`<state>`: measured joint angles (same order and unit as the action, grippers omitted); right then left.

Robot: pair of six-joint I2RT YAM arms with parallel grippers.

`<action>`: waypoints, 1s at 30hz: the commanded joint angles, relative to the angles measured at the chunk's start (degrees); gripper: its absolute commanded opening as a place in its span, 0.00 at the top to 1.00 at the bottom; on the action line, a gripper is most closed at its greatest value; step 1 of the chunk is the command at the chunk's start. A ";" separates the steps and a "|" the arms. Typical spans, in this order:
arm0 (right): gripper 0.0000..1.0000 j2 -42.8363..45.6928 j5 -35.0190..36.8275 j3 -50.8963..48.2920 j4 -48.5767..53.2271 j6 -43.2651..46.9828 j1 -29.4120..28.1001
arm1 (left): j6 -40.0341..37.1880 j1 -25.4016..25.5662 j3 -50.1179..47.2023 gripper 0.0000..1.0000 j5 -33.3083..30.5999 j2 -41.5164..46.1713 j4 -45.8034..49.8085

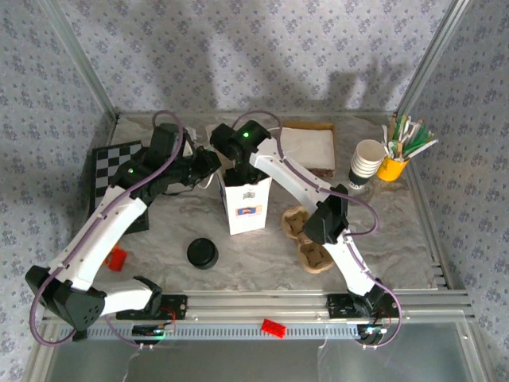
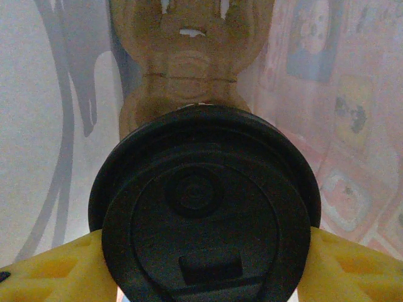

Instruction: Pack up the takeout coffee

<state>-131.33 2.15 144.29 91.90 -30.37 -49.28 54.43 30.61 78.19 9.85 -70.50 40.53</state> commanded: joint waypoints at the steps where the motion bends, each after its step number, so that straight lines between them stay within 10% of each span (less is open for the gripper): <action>1: 0.36 0.15 -0.14 -0.63 4.06 0.76 -0.29 | -1.67 -0.42 0.41 0.81 0.83 1.24 1.37; 30: 0.38 0.55 -1.10 -3.84 1.01 2.11 -0.49 | -4.59 -1.34 0.91 0.74 3.05 -0.43 2.33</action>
<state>-131.24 2.37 141.56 91.85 -28.88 -49.43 51.40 29.61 78.19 12.25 -70.63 42.46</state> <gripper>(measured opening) 0.626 0.260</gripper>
